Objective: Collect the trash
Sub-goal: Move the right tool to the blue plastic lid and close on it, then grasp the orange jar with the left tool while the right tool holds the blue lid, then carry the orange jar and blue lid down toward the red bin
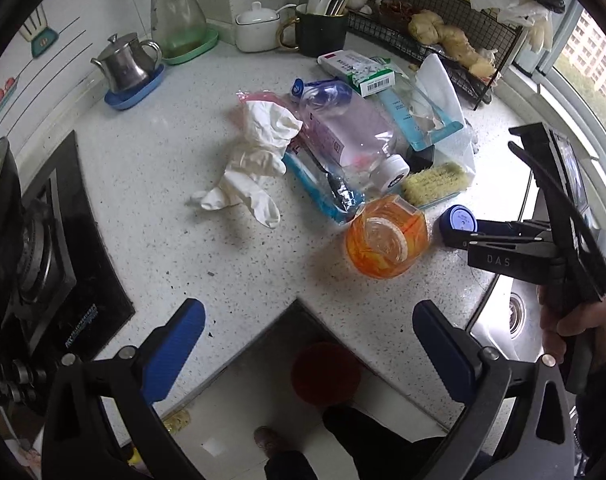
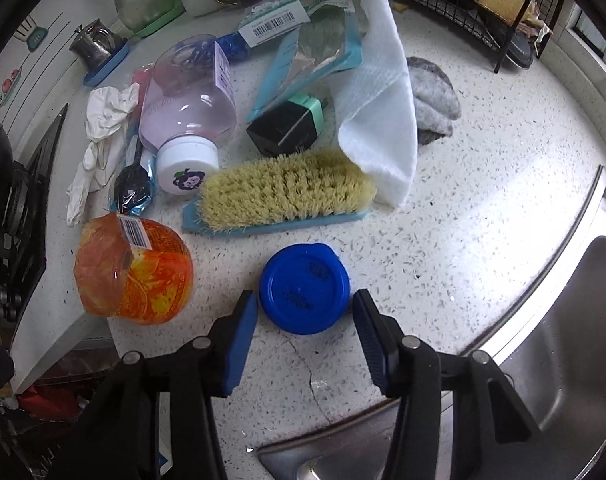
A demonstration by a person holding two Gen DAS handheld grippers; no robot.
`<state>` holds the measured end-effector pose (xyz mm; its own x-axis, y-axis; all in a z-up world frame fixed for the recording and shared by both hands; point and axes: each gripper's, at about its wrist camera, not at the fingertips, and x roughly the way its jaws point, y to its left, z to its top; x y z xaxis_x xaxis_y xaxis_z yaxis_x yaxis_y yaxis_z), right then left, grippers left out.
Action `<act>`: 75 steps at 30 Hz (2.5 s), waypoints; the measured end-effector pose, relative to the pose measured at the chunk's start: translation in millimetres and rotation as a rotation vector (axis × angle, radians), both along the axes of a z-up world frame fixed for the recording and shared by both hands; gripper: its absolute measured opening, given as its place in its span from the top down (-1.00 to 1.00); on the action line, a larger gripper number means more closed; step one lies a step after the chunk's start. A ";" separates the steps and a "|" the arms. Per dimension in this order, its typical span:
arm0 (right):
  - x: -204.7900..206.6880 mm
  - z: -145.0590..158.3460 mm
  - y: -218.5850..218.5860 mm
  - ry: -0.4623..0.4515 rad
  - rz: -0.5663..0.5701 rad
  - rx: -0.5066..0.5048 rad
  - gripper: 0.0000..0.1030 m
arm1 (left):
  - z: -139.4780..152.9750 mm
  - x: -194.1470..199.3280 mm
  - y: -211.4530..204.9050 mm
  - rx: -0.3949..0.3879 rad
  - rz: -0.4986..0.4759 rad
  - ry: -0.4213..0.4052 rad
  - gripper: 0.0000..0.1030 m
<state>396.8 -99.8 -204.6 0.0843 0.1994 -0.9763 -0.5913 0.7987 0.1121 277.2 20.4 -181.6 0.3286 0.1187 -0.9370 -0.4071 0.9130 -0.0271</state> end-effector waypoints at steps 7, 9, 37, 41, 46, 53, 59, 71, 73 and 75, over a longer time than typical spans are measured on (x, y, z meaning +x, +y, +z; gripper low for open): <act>-2.3 -5.0 8.1 -0.020 0.025 0.001 0.15 | -3.3 8.1 -0.3 0.019 -0.008 0.015 -1.00; 2.3 -10.0 11.3 -0.024 0.027 0.007 0.16 | -4.3 11.3 -0.3 0.017 -0.010 0.014 -1.00; -35.2 31.1 -75.0 -0.034 -0.007 0.046 0.16 | -54.0 88.2 -18.7 0.007 -0.140 0.079 -1.00; -35.9 38.1 -82.8 -0.028 -0.018 0.063 0.16 | -57.1 97.6 -20.8 0.001 -0.155 0.087 -1.00; -36.8 41.7 -80.4 -0.026 -0.006 0.073 0.16 | -70.5 106.9 -19.1 -0.005 -0.150 0.098 -1.00; -40.2 38.9 -73.2 -0.025 0.009 0.062 0.16 | -81.6 115.6 -18.2 -0.045 -0.156 0.104 -0.62; -42.0 38.0 -72.3 -0.023 -0.002 0.063 0.16 | -93.5 115.8 -24.6 -0.073 -0.153 0.106 -0.26; -53.1 48.7 -70.6 -0.028 -0.005 0.078 0.16 | -62.8 88.8 -19.3 -0.049 -0.192 0.058 -0.25; -56.6 52.9 -67.4 -0.037 -0.002 0.080 0.16 | -55.9 81.3 -21.3 -0.039 -0.210 0.048 -0.25; -62.0 57.7 -63.6 -0.047 -0.003 0.084 0.16 | -49.0 73.4 -19.7 -0.033 -0.227 0.036 -0.26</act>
